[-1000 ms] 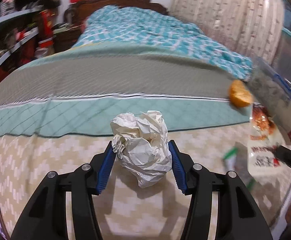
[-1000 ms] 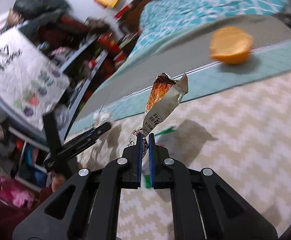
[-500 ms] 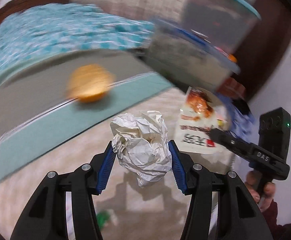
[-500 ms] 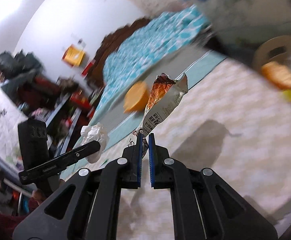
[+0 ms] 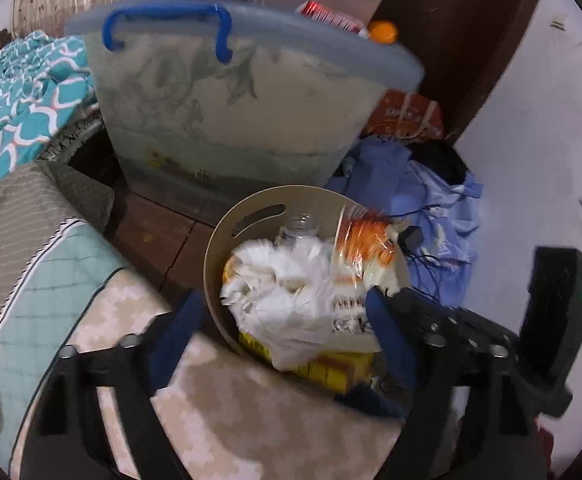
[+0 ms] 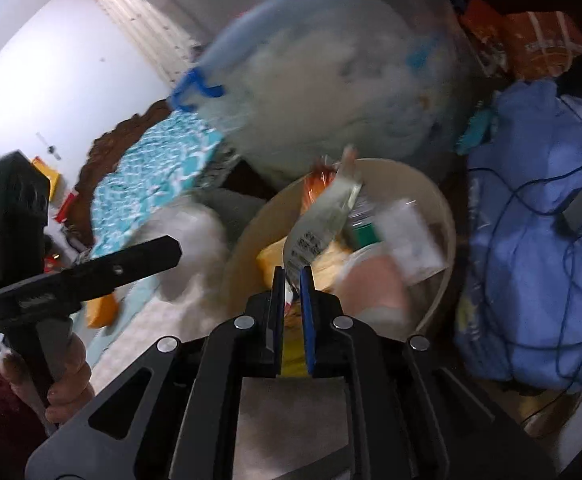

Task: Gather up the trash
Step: 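Carry tissue and snack bag to the wastebasket and release both, then grasp the green-and-white packet with the left tool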

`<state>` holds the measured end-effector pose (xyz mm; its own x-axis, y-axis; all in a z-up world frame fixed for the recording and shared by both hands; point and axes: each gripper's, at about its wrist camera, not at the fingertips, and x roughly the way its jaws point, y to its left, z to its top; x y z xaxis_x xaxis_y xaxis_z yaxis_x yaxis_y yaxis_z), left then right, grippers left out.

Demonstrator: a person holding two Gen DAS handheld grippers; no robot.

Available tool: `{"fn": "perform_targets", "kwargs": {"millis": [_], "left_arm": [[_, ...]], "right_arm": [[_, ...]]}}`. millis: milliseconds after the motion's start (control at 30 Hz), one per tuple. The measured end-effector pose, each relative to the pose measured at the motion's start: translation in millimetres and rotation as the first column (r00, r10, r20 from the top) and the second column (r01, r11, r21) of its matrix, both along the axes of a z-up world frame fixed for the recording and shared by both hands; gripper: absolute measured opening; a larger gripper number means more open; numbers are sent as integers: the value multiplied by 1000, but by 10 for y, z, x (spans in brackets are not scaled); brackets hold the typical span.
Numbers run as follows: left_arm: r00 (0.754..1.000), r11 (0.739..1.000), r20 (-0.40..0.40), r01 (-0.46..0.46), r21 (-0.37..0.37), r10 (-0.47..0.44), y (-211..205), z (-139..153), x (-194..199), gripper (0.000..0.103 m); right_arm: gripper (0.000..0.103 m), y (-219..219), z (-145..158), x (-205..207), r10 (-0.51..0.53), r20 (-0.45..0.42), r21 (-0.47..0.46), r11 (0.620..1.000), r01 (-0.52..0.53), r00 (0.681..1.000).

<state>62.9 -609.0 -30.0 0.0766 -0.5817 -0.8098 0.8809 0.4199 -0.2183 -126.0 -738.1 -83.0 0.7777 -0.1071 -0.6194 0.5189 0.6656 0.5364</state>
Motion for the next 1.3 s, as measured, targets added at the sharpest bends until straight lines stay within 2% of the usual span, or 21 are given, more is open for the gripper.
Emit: {"fn": "perform_targets", "kwargs": {"millis": [67, 200, 233, 300, 333, 400, 467, 567, 633, 733, 800, 833, 867, 1033, 1167, 1300], "left_arm": [[1000, 1000, -14, -1, 22, 2, -36, -19, 27, 81], [1000, 1000, 5, -8, -23, 8, 340, 202, 71, 81], [1000, 999, 5, -17, -39, 17, 537, 281, 88, 81], [999, 997, -6, -35, -70, 35, 908, 424, 122, 81], [998, 995, -3, -57, -85, 57, 1227, 498, 159, 81], [994, 989, 19, -107, -103, 109, 1764, 604, 231, 81], [979, 976, 59, -189, -105, 196, 2322, 686, 320, 81], [926, 928, 84, -361, -92, 368, 3210, 745, 481, 81], [870, 872, 67, -483, -83, 488, 3820, 718, 567, 80], [801, 800, 12, -596, -66, 598, 4447, 561, 605, 80], [777, 776, -17, -629, -56, 629, 4673, 452, 570, 78], [773, 772, -40, -634, -51, 633, 4766, 365, 524, 78], [776, 774, -48, -631, -47, 629, 4813, 317, 498, 78], [801, 806, -103, -592, 7, 589, 4803, -41, 392, 77], [811, 818, -125, -576, 11, 572, 4829, -167, 318, 77], [802, 807, -115, -590, -4, 586, 5017, -142, 245, 78]], "right_arm": [[12, -60, -52, -55, -18, 35, 47, 999, 17, 999], [12, -49, -75, -172, -46, 95, 52, 998, 41, 994], [19, -37, -53, -190, -45, 109, 54, 998, 39, 993], [62, 9, 24, -250, -61, 161, 51, 997, 53, 985], [88, 67, 98, -303, -78, 201, 29, 997, 74, 976], [86, 132, 207, -295, -57, 220, -5, 998, 60, 974], [83, 221, 304, -240, -24, 244, -13, 1000, 28, 970], [75, 487, 465, 20, 83, 267, -15, 996, -82, 960], [67, 701, 513, 273, 162, 254, -9, 986, -165, 954], [52, 1044, 519, 668, 279, 246, 25, 955, -294, 928], [47, 1380, 478, 995, 362, 215, 57, 923, -381, 907], [43, 1523, 454, 1109, 396, 203, 67, 907, -416, 896], [42, 1774, 417, 1267, 452, 191, 82, 877, -473, 871], [42, 2716, 263, 1608, 632, 99, 67, 766, -639, 769], [37, 3246, 77, 1686, 723, 23, 73, 688, -722, 691], [33, 3539, -31, 1676, 770, -17, 80, 636, -767, 637]]}}
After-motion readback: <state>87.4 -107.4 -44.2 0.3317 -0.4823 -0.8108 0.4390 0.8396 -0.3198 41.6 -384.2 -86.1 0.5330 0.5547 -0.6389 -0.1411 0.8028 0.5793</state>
